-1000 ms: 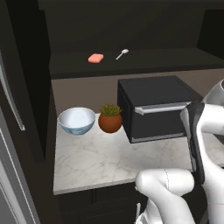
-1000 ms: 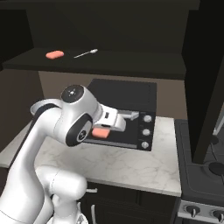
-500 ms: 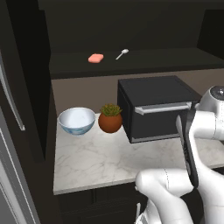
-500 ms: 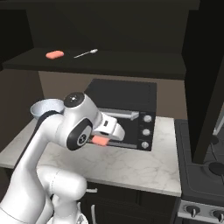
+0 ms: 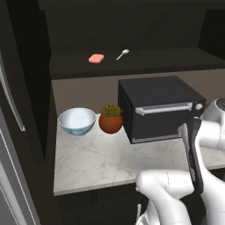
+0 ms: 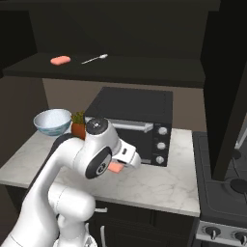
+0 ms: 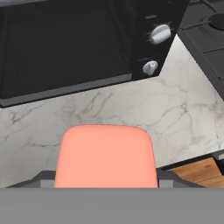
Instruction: Pick the bar soap and bar soap from the cabinet and place them on the counter.
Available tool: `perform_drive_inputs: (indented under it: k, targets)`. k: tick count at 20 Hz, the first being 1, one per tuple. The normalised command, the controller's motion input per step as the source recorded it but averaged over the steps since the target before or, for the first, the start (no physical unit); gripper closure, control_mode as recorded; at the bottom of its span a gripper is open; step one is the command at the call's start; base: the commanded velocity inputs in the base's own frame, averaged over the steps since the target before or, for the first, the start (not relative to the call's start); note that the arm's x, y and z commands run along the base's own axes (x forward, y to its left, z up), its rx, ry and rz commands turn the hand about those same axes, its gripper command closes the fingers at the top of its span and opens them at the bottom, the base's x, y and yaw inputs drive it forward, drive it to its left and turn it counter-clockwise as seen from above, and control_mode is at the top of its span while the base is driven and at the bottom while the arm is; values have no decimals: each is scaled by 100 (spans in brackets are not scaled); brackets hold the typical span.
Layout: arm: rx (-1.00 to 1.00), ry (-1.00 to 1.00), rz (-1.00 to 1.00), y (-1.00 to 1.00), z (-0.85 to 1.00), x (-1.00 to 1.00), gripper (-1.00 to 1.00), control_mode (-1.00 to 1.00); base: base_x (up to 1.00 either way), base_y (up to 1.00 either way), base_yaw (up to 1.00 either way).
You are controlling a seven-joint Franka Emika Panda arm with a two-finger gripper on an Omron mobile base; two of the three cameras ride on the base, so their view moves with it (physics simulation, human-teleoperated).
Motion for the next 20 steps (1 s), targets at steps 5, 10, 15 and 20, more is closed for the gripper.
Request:
perform_drive_inputs:
  k: [5, 10, 15, 20]
  targets:
    - [8, 0, 0, 0, -38, 9, 100, -100, 0, 0, 0]
    - [0, 0, 0, 0, -28, 12, 100, -100, 0, 0, 0]
    - [0, 1, 0, 0, -38, 14, 100, -100, 0, 0, 0]
    - [0, 2, 0, 0, -43, 15, 100, -100, 0, 0, 0]
